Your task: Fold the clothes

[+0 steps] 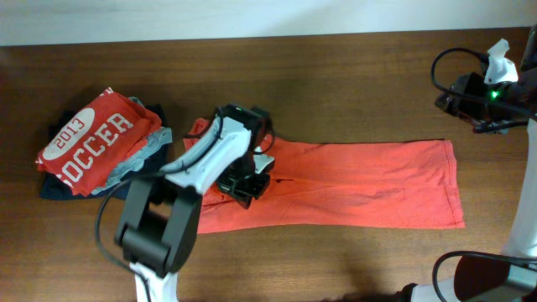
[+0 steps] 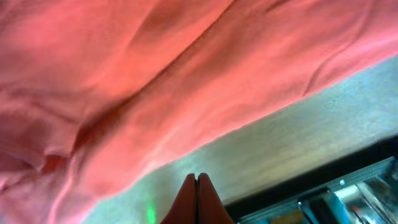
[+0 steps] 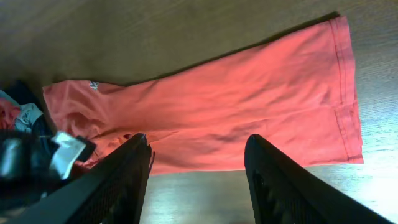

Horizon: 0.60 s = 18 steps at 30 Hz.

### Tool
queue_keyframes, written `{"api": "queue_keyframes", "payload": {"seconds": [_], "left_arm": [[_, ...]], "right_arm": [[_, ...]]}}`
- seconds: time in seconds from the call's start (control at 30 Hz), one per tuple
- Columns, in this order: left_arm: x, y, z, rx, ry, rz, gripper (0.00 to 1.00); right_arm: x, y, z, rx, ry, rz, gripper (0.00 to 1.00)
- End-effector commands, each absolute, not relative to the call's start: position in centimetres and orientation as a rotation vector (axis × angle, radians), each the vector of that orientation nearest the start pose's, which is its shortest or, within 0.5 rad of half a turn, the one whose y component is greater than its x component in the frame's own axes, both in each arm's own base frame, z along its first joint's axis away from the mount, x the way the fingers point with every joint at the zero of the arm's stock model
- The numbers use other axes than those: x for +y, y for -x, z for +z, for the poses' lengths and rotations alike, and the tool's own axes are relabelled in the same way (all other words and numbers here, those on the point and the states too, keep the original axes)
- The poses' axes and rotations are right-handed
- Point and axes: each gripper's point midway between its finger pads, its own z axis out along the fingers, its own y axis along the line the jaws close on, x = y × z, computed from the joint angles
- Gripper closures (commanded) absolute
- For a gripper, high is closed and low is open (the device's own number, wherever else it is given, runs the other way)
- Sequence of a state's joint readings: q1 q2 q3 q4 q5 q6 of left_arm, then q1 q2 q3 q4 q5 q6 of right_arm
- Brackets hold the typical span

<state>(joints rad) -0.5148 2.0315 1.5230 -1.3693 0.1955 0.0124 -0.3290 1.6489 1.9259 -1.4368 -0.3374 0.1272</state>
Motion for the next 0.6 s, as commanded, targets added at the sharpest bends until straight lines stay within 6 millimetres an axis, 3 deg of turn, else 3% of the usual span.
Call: {"api": "queue_keyframes", "payload": {"seconds": [0.0, 0.03, 0.07, 0.13, 0.23, 0.4, 0.57], "left_arm": [[-14.3, -28.6, 9.4, 3.155, -0.611, 0.256, 0.95], [-13.6, -29.4, 10.0, 3.108, -0.583, 0.312, 0.78], [-13.3, -29.9, 10.3, 3.081, -0.566, 0.329, 0.68], [-12.6, -30.8, 10.6, 3.061, -0.52, 0.33, 0.59], [-11.8, -31.7, 9.9, 3.066, -0.485, 0.286, 0.58], [-15.1, -32.0, 7.7, 3.001, -0.779, -0.137, 0.62], [-15.0, -32.4, 6.3, 2.954, -0.843, -0.145, 0.62]], "right_arm": [[-6.1, -35.3, 28.1, 2.639, -0.507, 0.386, 0.48], [-6.1, -35.3, 28.1, 2.639, -0.507, 0.386, 0.48], [-6.1, -35.3, 28.1, 2.639, -0.507, 0.386, 0.48], [-6.1, -35.3, 28.1, 2.639, -0.507, 0.386, 0.48], [-6.1, -35.3, 28.1, 2.64, -0.508, 0.386, 0.48], [-6.1, -35.3, 28.1, 2.639, -0.508, 0.386, 0.48], [-6.1, -35.3, 28.1, 2.639, -0.509, 0.386, 0.48]]}}
